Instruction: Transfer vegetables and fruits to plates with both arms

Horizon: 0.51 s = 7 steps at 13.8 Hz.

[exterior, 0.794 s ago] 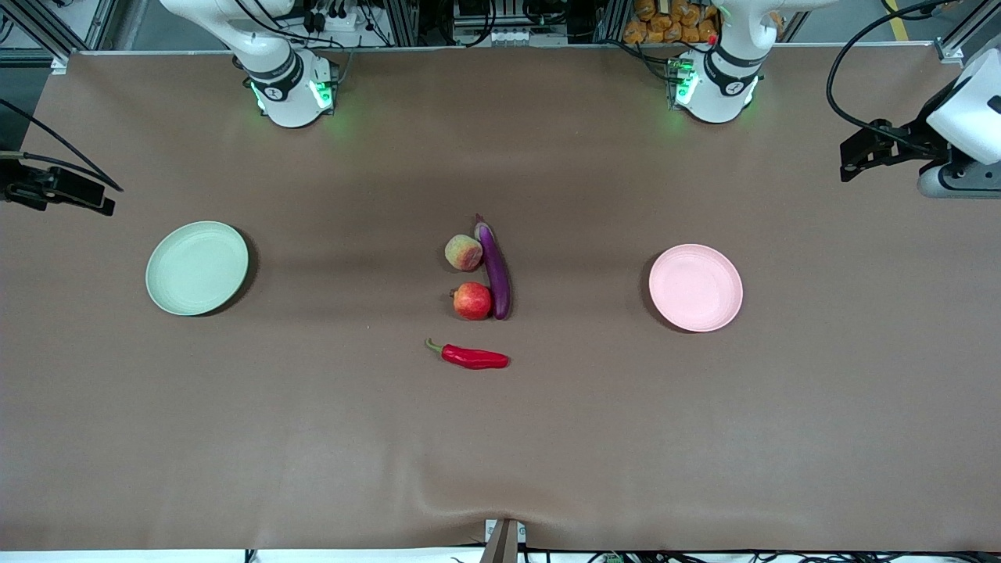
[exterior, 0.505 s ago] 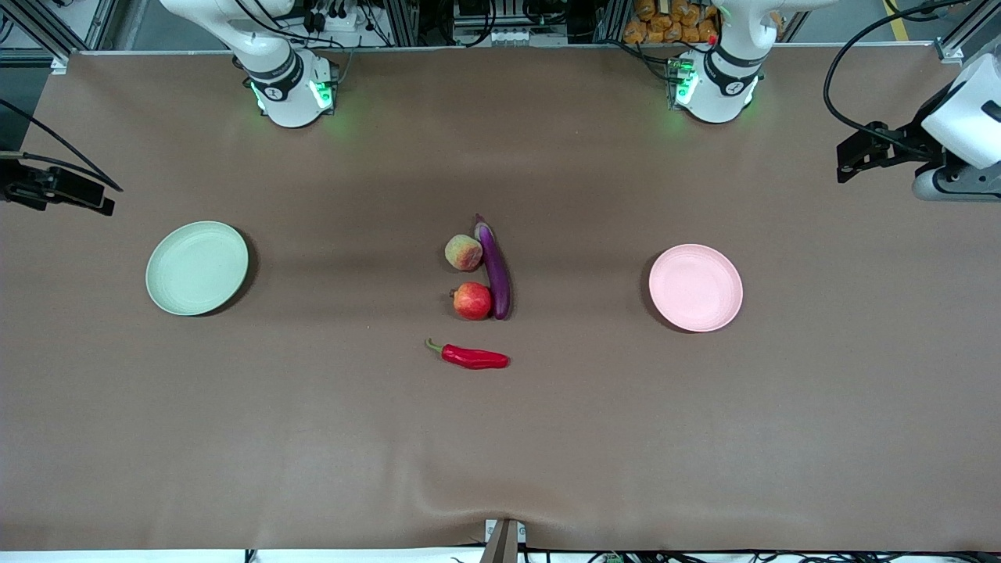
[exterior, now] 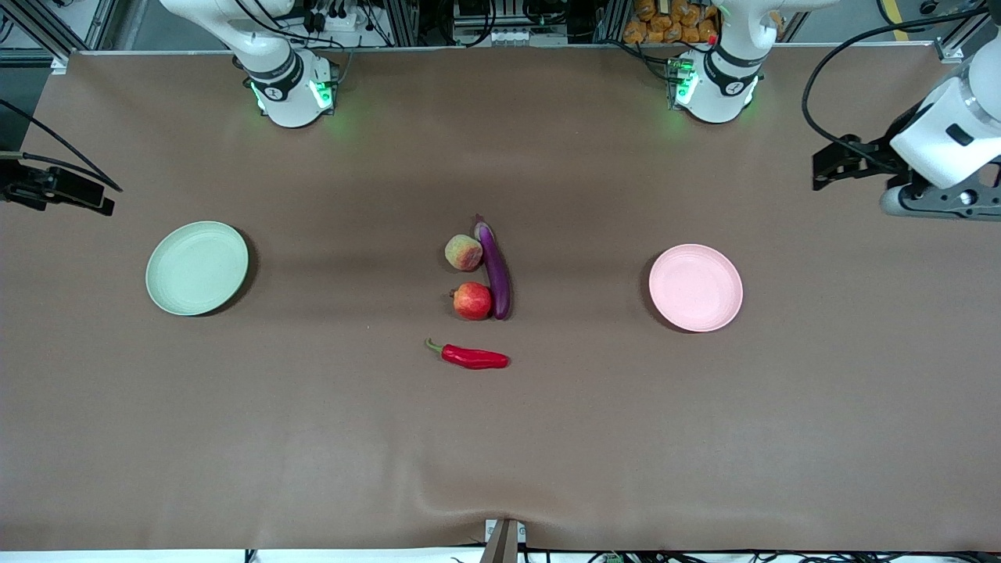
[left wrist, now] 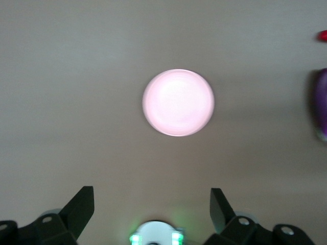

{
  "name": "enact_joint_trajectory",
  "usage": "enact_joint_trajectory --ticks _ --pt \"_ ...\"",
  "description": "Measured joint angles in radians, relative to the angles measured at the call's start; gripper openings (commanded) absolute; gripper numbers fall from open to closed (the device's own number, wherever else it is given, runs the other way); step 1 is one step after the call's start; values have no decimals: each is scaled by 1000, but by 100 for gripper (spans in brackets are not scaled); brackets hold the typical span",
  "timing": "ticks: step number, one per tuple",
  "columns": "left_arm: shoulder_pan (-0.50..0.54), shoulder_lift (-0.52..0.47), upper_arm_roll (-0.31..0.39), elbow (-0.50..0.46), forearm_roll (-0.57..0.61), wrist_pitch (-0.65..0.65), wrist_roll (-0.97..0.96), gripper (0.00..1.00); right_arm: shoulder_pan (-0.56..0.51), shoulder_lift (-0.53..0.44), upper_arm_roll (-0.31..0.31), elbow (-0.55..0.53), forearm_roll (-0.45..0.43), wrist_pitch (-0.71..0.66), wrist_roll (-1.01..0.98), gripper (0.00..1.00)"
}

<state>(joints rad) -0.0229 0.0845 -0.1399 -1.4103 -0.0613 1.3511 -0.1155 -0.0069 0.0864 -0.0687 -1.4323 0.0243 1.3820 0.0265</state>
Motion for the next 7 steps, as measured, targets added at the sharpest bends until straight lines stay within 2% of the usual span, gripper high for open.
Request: enact_joint_trajectory --ticks 3,7 --pt "-1 32 0 -1 -124 8 -117 100 0 1 -3 0 0 0 0 100" --pt "-51 91 -5 -2 -214 117 -258 100 1 1 -3 2 0 3 0 100"
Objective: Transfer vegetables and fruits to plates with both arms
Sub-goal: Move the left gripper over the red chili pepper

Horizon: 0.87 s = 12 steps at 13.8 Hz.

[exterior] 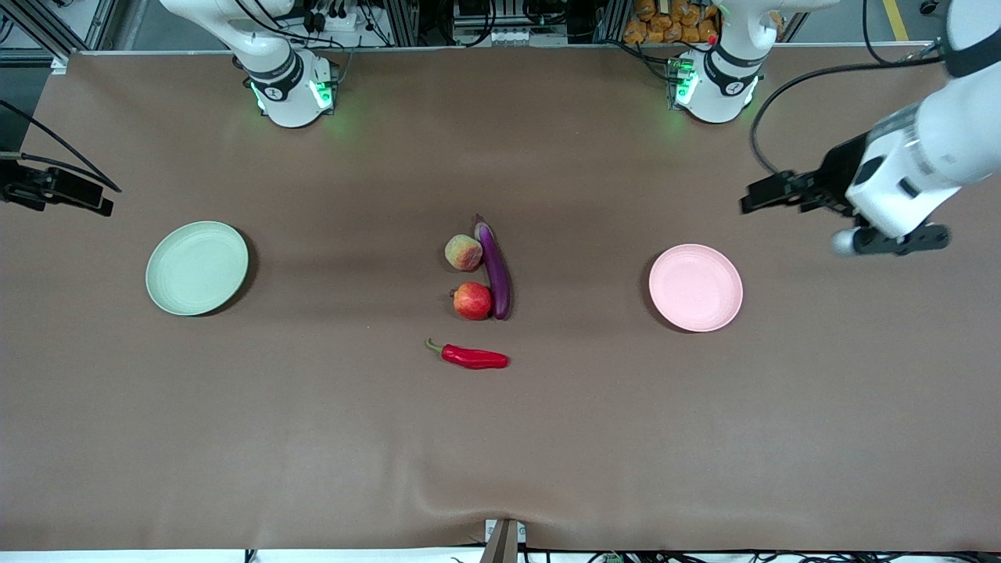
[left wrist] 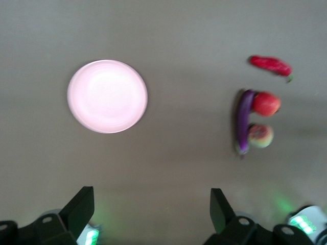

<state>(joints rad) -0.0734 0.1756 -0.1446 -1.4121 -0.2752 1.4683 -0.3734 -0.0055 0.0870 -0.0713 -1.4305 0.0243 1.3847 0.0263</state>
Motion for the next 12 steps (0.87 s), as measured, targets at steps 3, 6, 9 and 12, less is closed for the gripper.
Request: enact_joint_trajectory --ticks 3,6,9,12 --pt "-90 64 -3 0 -5 161 -105 100 0 0 -1 0 0 1 0 100" --pt "-175 148 -4 18 -6 290 -222 100 2 0 -1 2 0 2 0 100" --pt "-259 243 -4 30 -6 424 -385 100 3 0 -2 6 0 5 0 100" --pt "-351 352 0 31 -4 527 -488 100 2 2 -5 6 -1 5 0 100"
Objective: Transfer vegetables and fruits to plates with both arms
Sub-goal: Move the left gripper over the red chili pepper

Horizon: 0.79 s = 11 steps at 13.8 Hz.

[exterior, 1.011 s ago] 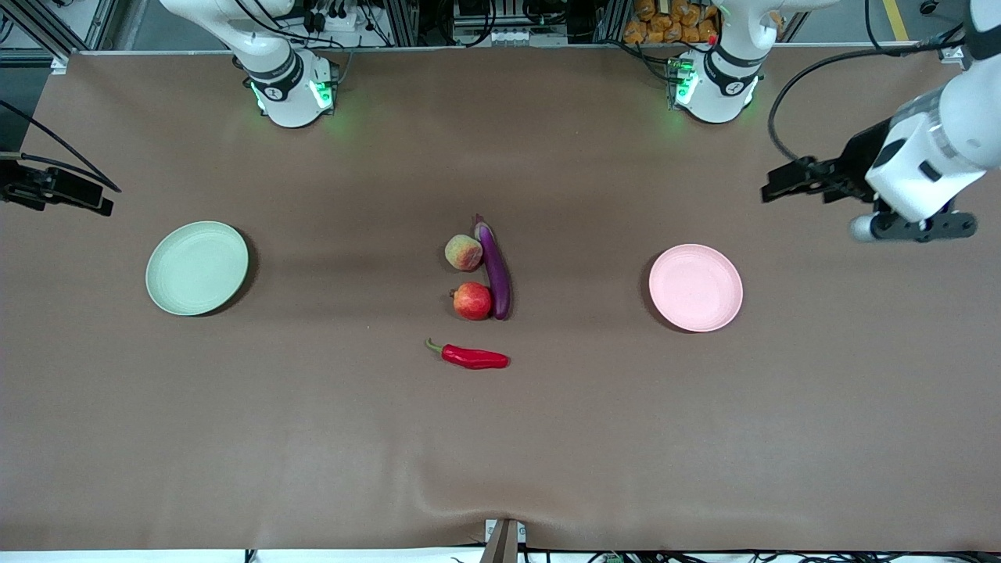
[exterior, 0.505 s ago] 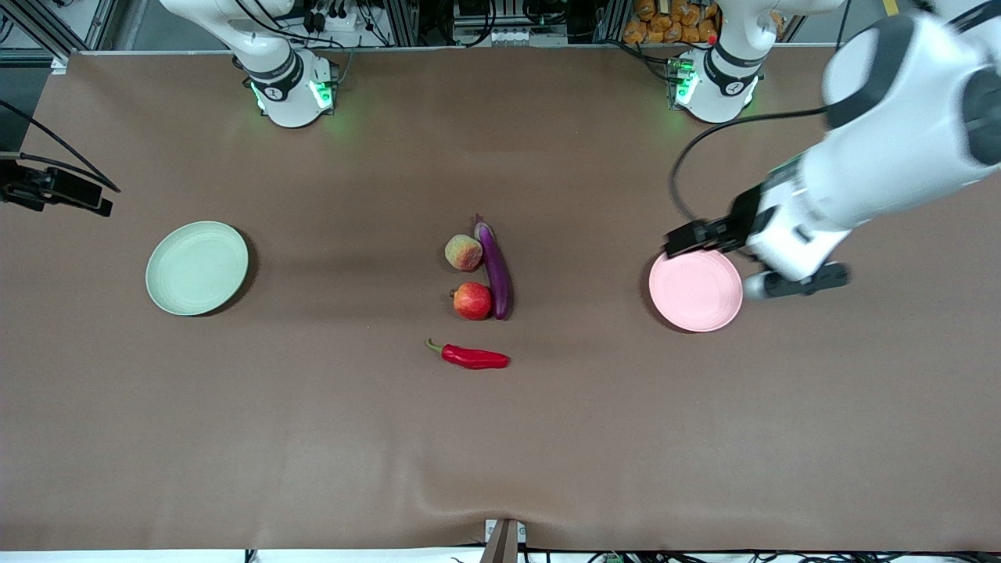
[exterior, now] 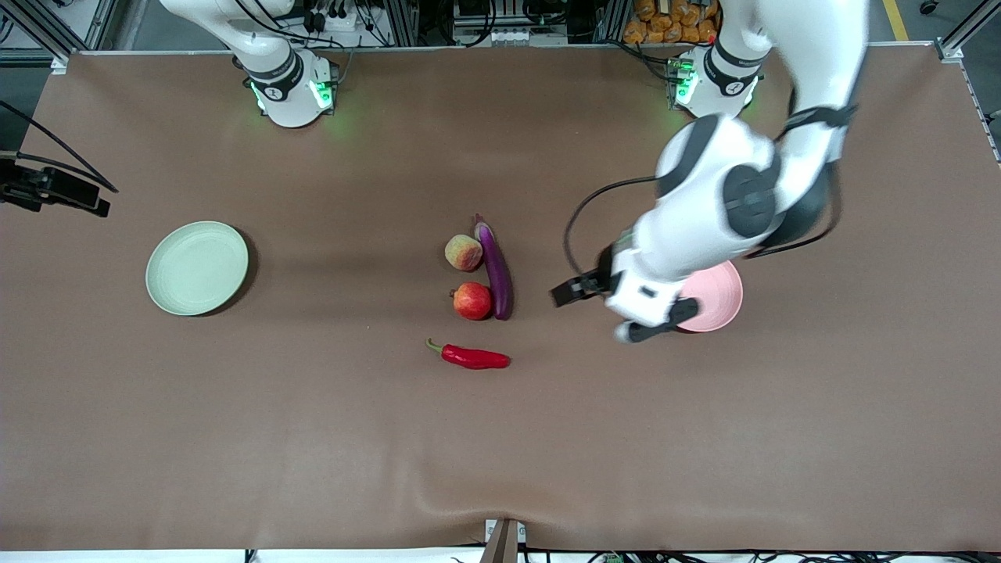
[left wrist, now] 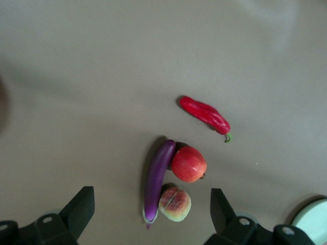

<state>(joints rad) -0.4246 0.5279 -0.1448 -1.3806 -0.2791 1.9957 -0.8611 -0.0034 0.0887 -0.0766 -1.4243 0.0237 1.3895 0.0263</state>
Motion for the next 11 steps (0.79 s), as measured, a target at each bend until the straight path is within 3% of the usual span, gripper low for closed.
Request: enact_joint_trajectory --ticks 7,11 --pt "-151 220 5 -2 168 40 -30 100 0 15 0 0 0 0 0 100" --pt "-159 267 9 0 175 193 -142 100 0 15 0 0 0 0 0 100"
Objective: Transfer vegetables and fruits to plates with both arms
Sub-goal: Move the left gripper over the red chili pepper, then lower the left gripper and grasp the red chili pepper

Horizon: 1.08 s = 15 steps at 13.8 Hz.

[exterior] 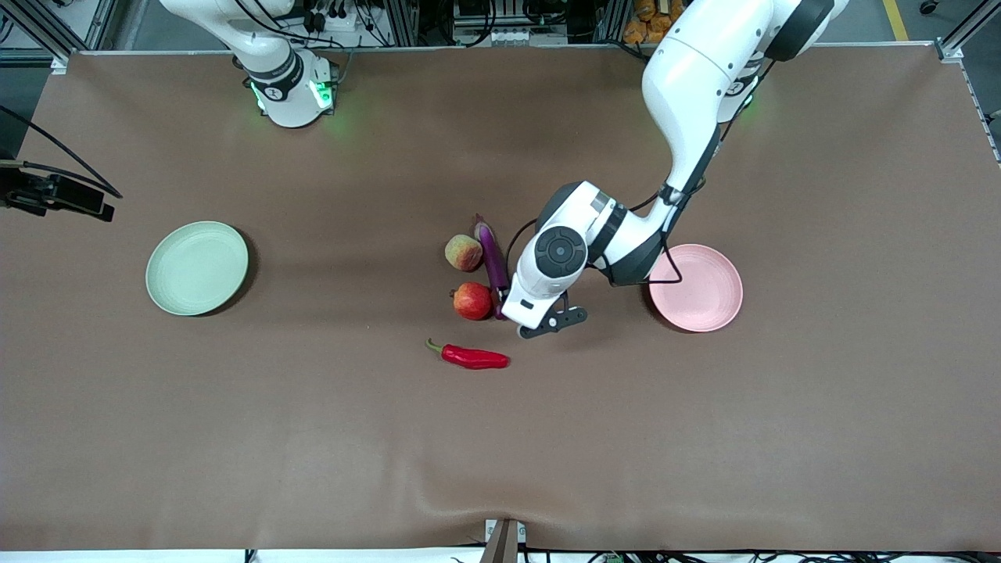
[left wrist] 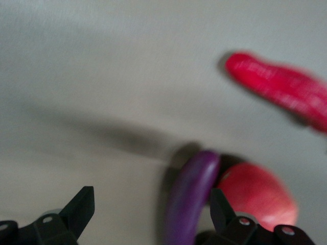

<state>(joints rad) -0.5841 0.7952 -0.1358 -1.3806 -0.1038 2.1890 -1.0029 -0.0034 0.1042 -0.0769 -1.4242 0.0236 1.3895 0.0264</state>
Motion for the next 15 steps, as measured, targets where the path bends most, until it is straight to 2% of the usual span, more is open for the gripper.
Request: enact_joint_trajectory --ticks 5,6,9,11,15 --pt "-38 47 23 4 3 313 -496 100 0 4 0 0 0 0 0 100" --pt "-77 65 61 5 4 365 -618 100 0 4 0 0 0 0 0 100" --pt "-240 130 247 40 4 460 -948 100 0 5 0 0 0 0 0 100" --pt "-282 169 293 77 4 504 -1050 100 1 5 0 0 0 0 0 100" --pt "-278 209 297 103 4 604 -1080 100 1 9 0 0 0 0 0 100"
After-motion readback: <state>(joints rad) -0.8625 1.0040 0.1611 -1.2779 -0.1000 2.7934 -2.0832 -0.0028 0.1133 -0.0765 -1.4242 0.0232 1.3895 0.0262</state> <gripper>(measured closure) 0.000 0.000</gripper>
